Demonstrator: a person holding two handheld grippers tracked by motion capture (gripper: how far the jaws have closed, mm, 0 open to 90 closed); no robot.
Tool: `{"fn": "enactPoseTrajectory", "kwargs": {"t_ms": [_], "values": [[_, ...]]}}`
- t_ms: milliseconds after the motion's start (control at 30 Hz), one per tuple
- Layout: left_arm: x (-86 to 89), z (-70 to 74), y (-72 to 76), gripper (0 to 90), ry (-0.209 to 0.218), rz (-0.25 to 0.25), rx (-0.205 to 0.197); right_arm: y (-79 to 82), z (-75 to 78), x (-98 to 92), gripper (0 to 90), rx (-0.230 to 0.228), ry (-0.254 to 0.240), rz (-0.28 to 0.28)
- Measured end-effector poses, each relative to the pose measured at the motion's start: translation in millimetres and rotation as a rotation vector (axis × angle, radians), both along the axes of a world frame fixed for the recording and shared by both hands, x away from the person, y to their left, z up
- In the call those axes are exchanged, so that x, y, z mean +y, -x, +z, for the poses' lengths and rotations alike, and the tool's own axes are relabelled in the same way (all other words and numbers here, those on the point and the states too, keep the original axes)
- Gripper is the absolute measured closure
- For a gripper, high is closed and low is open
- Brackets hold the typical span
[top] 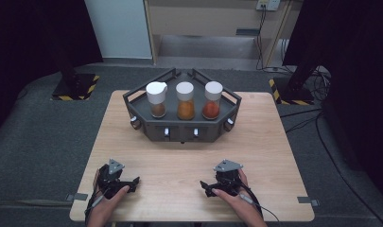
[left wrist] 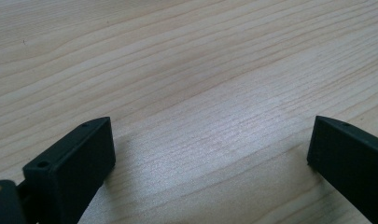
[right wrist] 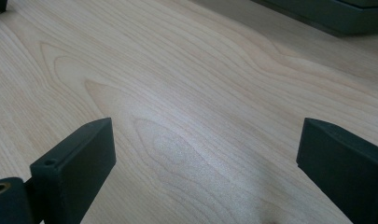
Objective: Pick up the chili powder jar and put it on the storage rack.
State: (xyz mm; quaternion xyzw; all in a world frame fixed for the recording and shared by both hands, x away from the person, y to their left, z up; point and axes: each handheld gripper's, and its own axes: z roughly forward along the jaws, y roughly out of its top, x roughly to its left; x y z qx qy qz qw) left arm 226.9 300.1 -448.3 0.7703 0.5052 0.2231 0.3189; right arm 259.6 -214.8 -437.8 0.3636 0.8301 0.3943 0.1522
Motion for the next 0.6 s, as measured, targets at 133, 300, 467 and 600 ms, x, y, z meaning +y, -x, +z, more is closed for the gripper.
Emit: {"fn": "enactPoseTrajectory", "kwargs": {"t_ms": [133, 300, 467, 600], "values": [[-0.1, -0.1, 0.0, 0.0, 0.0, 0.001, 0.0, -3.0, -2.8, 3.4, 4.6, 0.008, 0.014, 0.004], [-0.1, -0.1, 0.0, 0.0, 0.0, 0.0, 0.0, -4.4, -5.5, 7.4, 4.4, 0.014, 0.024, 0.008], [-0.1, 0.0, 0.0, 0.0, 0.0, 0.001, 0.0, -5.1, -7.5, 11.2, 4.2, 0.018, 0.035, 0.017], [-0.1, 0.0, 0.0, 0.0, 0.0, 0.001, 0.0, -5.5, -10.3, 14.5, 4.1, 0.025, 0.044, 0.021]]}}
